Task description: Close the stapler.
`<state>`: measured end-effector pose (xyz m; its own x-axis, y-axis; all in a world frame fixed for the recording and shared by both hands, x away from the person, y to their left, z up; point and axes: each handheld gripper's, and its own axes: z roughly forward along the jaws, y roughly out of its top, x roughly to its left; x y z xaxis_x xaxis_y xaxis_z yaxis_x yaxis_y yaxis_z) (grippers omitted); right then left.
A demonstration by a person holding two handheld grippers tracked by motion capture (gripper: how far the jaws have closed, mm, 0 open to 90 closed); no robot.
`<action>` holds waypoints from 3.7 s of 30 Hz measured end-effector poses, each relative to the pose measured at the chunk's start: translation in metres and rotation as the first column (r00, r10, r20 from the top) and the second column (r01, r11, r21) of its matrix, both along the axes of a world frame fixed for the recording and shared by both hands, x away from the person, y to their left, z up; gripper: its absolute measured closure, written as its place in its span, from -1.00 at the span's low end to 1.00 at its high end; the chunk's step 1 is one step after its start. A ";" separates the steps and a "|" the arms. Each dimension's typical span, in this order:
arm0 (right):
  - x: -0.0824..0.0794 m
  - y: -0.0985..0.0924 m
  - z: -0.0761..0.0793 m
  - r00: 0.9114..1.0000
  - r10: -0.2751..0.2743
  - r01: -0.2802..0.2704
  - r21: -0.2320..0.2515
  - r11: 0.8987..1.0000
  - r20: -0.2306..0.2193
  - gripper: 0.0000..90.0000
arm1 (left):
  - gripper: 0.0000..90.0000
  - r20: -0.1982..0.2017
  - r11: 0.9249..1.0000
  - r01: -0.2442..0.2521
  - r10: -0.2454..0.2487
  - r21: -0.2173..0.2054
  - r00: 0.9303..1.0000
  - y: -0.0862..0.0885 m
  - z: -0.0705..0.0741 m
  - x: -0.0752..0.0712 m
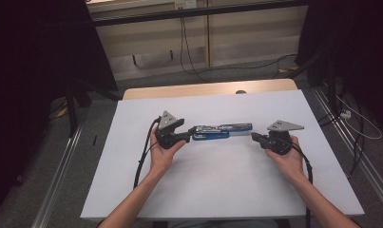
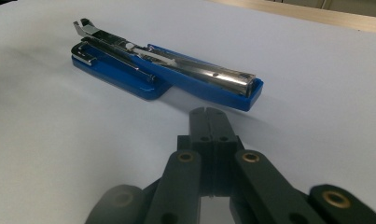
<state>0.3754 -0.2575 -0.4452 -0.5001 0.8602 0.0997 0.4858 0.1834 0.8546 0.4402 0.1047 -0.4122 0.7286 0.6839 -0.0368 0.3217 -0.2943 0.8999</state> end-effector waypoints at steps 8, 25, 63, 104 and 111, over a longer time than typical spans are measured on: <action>0.002 0.000 -0.003 1.000 -0.012 0.012 -0.024 1.000 0.017 1.00 | 0.34 -0.037 0.999 0.030 -0.029 0.028 0.999 -0.007 -0.009 0.001; 0.007 0.002 -0.005 1.000 -0.014 0.014 -0.026 1.000 -0.002 1.00 | 1.00 -0.081 0.991 0.079 -0.071 0.103 0.994 -0.018 -0.024 0.005; 0.025 0.002 -0.010 0.996 -0.017 0.010 -0.075 0.997 -0.090 1.00 | 1.00 -0.084 0.979 0.084 -0.070 0.183 0.994 -0.026 -0.036 0.015; 0.043 0.012 -0.013 0.990 -0.030 0.012 -0.134 0.991 -0.137 1.00 | 1.00 -0.074 0.979 0.080 -0.067 0.187 0.995 -0.030 -0.037 0.013; 0.044 0.011 -0.013 0.991 -0.030 0.013 -0.127 0.992 -0.134 1.00 | 1.00 -0.073 0.979 0.079 -0.066 0.189 0.995 -0.031 -0.036 0.013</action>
<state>0.4193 -0.2460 -0.4584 -0.4706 0.8806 0.0557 0.6003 0.2733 0.7516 0.4528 0.0740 -0.4486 0.7767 0.6285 0.0402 0.3501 -0.4839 0.8020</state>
